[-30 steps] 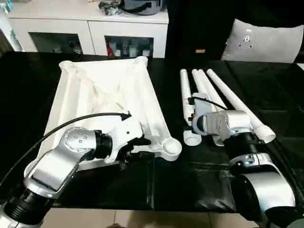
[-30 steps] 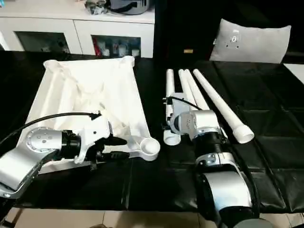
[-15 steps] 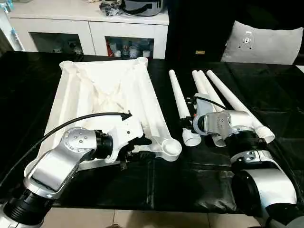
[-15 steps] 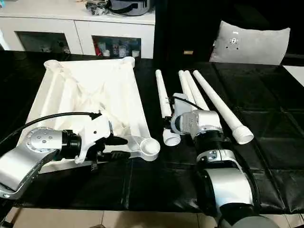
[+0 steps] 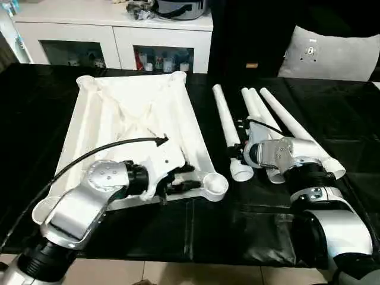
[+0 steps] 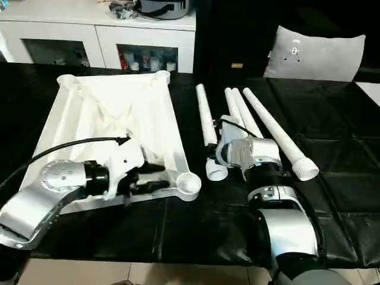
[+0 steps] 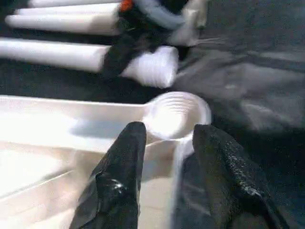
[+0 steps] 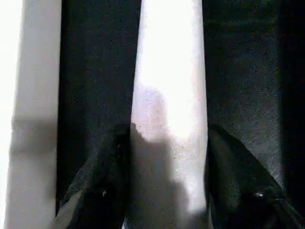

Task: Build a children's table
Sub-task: Pick table leg

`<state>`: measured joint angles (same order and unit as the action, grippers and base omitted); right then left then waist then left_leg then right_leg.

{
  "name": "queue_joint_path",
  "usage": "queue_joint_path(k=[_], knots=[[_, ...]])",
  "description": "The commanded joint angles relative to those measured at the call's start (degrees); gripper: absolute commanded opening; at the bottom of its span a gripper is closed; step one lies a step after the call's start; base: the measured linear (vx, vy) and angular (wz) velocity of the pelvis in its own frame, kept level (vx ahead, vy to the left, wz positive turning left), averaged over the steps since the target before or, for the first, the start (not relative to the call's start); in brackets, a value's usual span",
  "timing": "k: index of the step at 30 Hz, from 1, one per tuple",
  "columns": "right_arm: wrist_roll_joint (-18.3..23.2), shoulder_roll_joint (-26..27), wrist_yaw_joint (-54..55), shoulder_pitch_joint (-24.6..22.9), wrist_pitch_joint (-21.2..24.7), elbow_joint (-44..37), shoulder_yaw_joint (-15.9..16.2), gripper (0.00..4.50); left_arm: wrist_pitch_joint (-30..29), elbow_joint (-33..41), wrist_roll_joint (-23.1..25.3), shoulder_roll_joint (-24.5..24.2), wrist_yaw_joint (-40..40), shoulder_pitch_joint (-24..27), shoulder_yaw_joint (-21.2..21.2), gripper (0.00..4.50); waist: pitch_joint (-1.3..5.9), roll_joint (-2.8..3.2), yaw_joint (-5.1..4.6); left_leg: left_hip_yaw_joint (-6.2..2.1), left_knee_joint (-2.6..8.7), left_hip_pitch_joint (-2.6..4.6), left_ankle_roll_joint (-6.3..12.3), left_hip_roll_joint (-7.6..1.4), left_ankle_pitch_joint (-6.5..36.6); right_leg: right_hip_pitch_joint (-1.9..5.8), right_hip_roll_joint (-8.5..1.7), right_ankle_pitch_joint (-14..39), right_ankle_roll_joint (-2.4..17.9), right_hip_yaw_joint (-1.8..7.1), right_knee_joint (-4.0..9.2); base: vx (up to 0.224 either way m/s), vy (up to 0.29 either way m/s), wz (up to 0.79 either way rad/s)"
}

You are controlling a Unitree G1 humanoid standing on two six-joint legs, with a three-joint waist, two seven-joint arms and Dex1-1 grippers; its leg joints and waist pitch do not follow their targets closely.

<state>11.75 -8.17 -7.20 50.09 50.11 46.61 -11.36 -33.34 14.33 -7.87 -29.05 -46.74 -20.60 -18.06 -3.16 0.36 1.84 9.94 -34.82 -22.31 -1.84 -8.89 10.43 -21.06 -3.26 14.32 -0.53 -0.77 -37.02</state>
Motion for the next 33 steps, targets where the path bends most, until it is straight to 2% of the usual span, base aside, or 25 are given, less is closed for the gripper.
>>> queue_joint_path(k=[1, 2, 5, 7, 8, 10, 12, 13, 14, 15, 16, 17, 18, 19, 20, 22, 24, 29, 33], knots=[[0.3, -0.4, 0.7, -2.5, -5.5, -4.9, -1.1, 1.94, 1.9, -1.8, 1.6, 1.2, 3.8, -0.5, 2.2, 1.88, 3.66, 1.08, -0.01, -0.98, 4.23, 1.58, -5.01, -3.54, 10.5, 1.39, -3.97, -0.5, 13.2, 2.11, 4.39, 0.0, 0.0, 0.0], [0.6, -0.2, 0.7, -3.2, -7.0, -6.8, -1.6, 1.94, 2.1, -2.2, 1.4, 1.7, 4.4, -0.7, 2.7, 1.88, 3.88, 0.92, 0.08, -1.06, 4.14, 1.48, -4.63, -3.47, 8.8, 1.69, -3.96, -2.7, 13.3, 2.02, 4.09, 0.0, 0.0, 0.0], [1.5, 0.1, -0.3, -4.3, -7.9, -10.1, -2.2, 1.93, 2.2, -2.8, 1.0, 2.5, 5.2, -1.4, 3.4, 2.21, 4.1, 0.75, 0.16, -0.95, 3.86, 1.24, -3.08, -3.27, 5.5, 1.92, -3.75, -7.1, 13.7, 1.98, 3.76, 0.0, 0.0, 0.0], [2.7, 0.5, -1.3, -6.7, -9.5, -17.4, -2.5, 1.93, 2.1, -4.6, 0.0, 5.3, 7.6, -3.7, 5.4, 2.24, 4.38, 1.2, 0.28, -1.01, 3.54, 1.16, -1.58, -3.31, 2.9, 1.97, -3.73, -11.8, 14.1, 1.9, 3.32, 0.0, 0.0, 0.0], [2.9, 0.6, -1.4, -6.9, -9.7, -18.0, -2.6, 1.93, 2.0, -4.8, -0.1, 5.6, 7.9, -3.9, 5.7, 2.34, 4.56, 0.97, 0.33, -0.98, 3.37, 1.14, -0.74, -3.29, 1.6, 2.08, -3.67, -14.3, 14.3, 1.88, 3.19, 0.0, 0.0, 0.0], [5.6, 1.5, -2.6, -8.5, -10.3, -22.9, -4.5, 1.93, 1.8, -6.5, -1.8, 8.5, 9.9, -6.2, 8.0, 2.59, 4.34, 1.11, 0.35, -0.86, 3.42, 0.95, 0.01, -3.19, 1.9, 1.99, -3.66, -15.2, 14.7, 1.89, 3.35, 0.0, 0.0, 0.0], [11.1, 2.4, -7.0, -9.8, -9.0, -25.7, -6.8, 1.93, -0.1, -7.0, -4.3, 11.0, 11.3, -7.9, 10.4, 2.68, 4.35, 1.03, 0.42, -1.11, 3.56, 0.97, 0.31, -3.42, 3.3, 2.18, -3.83, -13.8, 15.4, 1.78, 3.32, 0.0, 0.0, 0.0], [12.7, 2.6, -9.2, -10.7, -8.8, -27.4, -7.0, 1.93, -0.8, -7.2, -5.6, 12.2, 12.0, -8.8, 11.6, 2.8, 4.25, 1.61, 0.51, -1.2, 3.59, 1.04, 0.41, -3.47, 4.0, 2.02, -3.91, -12.7, 15.7, 1.73, 3.34, 0.0, 0.0, 0.0], [12.7, 2.6, -9.2, -10.7, -8.8, -27.4, -7.0, 1.93, -0.8, -7.2, -5.6, 12.2, 12.0, -8.8, 11.6, 2.93, 4.19, 1.16, 0.45, -1.14, 3.6, 0.99, 0.53, -3.5, 4.5, 2.15, -3.9, -11.9, 15.8, 1.76, 3.57, 0.0, 0.0, 0.0], [16.6, 2.8, -14.9, -12.8, -8.0, -31.1, -6.7, 1.93, -3.2, -8.0, -8.8, 14.9, 13.7, -11.2, 14.6, 3.02, 4.21, 1.38, 0.47, -1.21, 3.61, 0.96, 0.5, -3.47, 4.5, 2.13, -3.95, -11.5, 15.9, 1.72, 3.52, 0.0, 0.0, 0.0], [16.6, 2.8, -14.9, -12.8, -8.0, -31.1, -6.7, 1.93, -3.2, -8.0, -8.8, 14.9, 13.7, -11.2, 14.6, 3.02, 4.13, 1.11, 0.64, -1.0, 3.49, 1.0, 0.96, -3.53, 4.8, 2.21, -3.98, -11.7, 16.1, 1.86, 3.69, 0.0, 0.0, 0.0], [18.2, 2.7, -17.7, -14.0, -8.1, -32.7, -6.4, 1.93, -3.9, -8.4, -10.4, 16.2, 14.1, -12.3, 15.8, 3.05, 4.09, 0.93, 0.64, -1.02, 3.57, 0.8, 1.43, -3.36, 4.6, 2.27, -3.91, -10.8, 16.3, 1.77, 3.73, 0.0, 0.0, 0.0], [19.9, 2.5, -20.5, -15.5, -7.9, -34.8, -6.2, 1.93, -5.0, -8.6, -12.0, 17.4, 14.4, -13.4, 17.0, 3.2, 4.16, 0.73, 0.74, -0.95, 3.52, 0.94, 1.7, -3.47, 4.8, 2.27, -3.99, -10.5, 16.4, 1.78, 3.8, 0.0, 0.0, 0.0], [22.9, 2.2, -24.4, -17.7, -7.3, -38.1, -6.1, 1.93, -6.3, -8.7, -14.2, 18.7, 14.4, -14.8, 18.2, 3.29, 4.04, 0.82, 0.96, -1.02, 3.52, 0.88, 2.16, -3.53, 4.9, 2.26, -4.15, -9.5, 16.5, 1.8, 3.92, 0.0, 0.0, 0.0], [25.8, 2.1, -27.6, -19.5, -6.4, -41.0, -6.3, 1.93, -7.2, -8.6, -15.7, 19.5, 14.1, -15.8, 18.9, 3.29, 3.98, 0.54, 1.15, -1.01, 3.55, 0.87, 2.65, -3.6, 5.0, 2.24, -4.24, -8.5, 16.6, 1.82, 4.05, 0.0, 0.0, 0.0], [31.1, 2.4, -30.3, -21.3, -3.6, -44.6, -7.8, 1.93, -7.4, -8.8, -15.8, 20.1, 14.2, -17.0, 18.6, 3.34, 4.0, 0.13, 1.44, -1.07, 3.55, 0.89, 3.68, -3.73, 4.4, 2.17, -4.18, -7.8, 16.3, 1.79, 4.04, 0.0, 0.0, 0.0], [34.2, 2.5, -32.2, -22.6, -2.3, -47.0, -8.2, 1.93, -8.2, -8.9, -16.6, 20.8, 14.7, -17.6, 19.0, 3.34, 3.9, 0.16, 1.54, -1.1, 3.61, 0.76, 4.19, -3.73, 3.7, 2.09, -4.29, -6.5, 15.9, 1.77, 4.1, 0.0, 0.0, 0.0], [36.9, 1.7, -35.9, -25.8, -0.9, -50.9, -6.5, 1.93, -13.2, -7.4, -24.3, 24.9, 16.5, -19.2, 23.1, 3.34, 3.65, 0.14, 1.75, -1.02, 3.66, 0.77, 2.58, -3.55, 5.6, 1.7, -4.31, -0.4, 15.7, 1.75, 4.77, 0.0, 0.0, 0.0], [38.6, 1.0, -36.7, -26.9, -0.3, -52.2, -6.0, 1.93, -14.6, -6.1, -27.1, 25.4, 15.8, -19.5, 23.8, 3.34, 3.52, 0.03, 1.75, -1.08, 3.81, 0.74, 1.92, -3.54, 6.6, 1.56, -4.35, 3.1, 14.4, 1.83, 5.16, 0.0, 0.0, 0.0]])
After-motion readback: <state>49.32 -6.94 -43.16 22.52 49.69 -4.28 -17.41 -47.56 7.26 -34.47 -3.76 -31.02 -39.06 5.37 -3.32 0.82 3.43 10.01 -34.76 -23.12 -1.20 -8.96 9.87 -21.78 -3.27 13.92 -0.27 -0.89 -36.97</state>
